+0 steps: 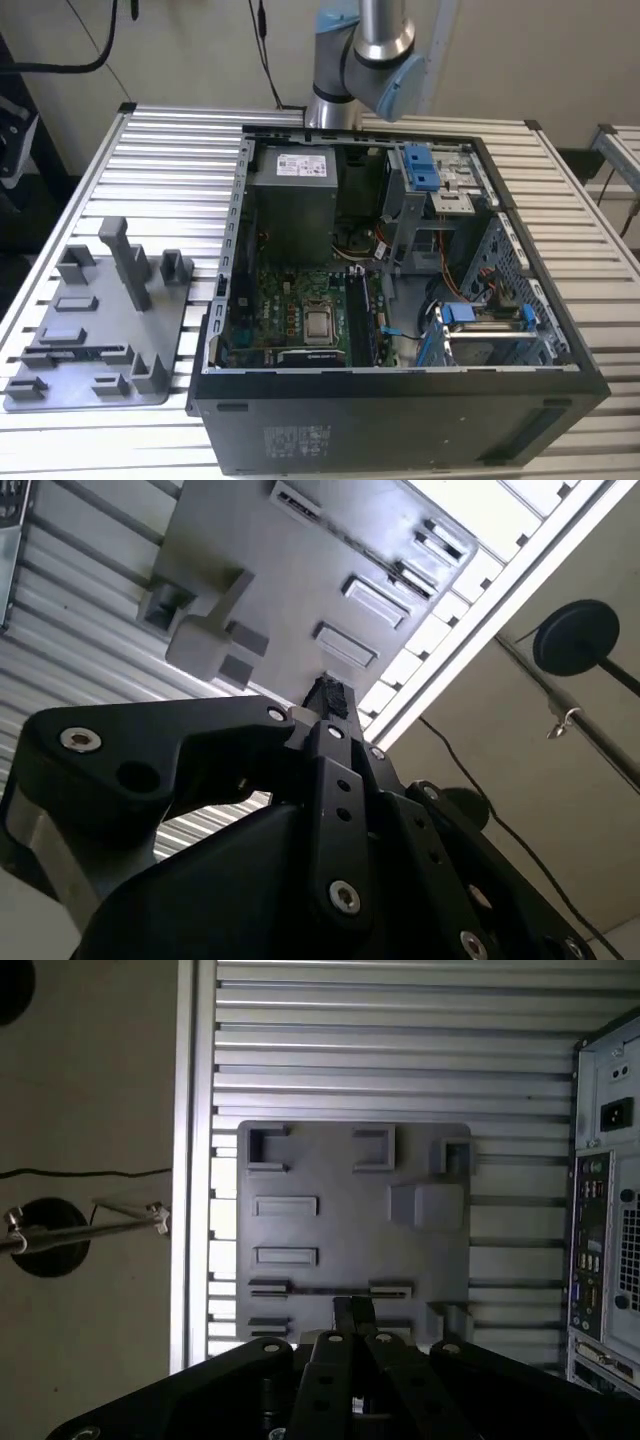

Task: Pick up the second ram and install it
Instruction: 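Reach for the second ram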

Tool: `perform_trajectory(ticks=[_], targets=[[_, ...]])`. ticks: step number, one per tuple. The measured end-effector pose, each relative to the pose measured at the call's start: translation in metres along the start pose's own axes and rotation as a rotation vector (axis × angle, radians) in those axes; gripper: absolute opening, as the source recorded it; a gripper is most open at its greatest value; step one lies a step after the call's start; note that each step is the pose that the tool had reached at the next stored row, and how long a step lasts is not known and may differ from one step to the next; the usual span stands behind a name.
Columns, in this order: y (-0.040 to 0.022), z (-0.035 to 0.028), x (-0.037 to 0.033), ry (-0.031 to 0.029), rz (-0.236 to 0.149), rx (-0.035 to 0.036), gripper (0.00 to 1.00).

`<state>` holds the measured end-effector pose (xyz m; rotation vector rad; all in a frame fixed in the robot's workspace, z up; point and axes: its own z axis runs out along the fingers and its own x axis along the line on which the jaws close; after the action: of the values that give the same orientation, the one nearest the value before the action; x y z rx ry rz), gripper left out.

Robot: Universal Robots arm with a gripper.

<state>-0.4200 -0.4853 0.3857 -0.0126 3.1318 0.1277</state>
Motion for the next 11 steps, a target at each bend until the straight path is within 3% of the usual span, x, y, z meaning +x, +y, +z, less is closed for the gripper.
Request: perform_trajectory(ticks=[8, 11], targets=[[-0.0171, -0.0012, 0.0001, 0.0000, 0.000, 0.0000, 0.11], [-0.0191, -0.0013, 0.0002, 0.0000, 0.000, 0.0000, 0.11]])
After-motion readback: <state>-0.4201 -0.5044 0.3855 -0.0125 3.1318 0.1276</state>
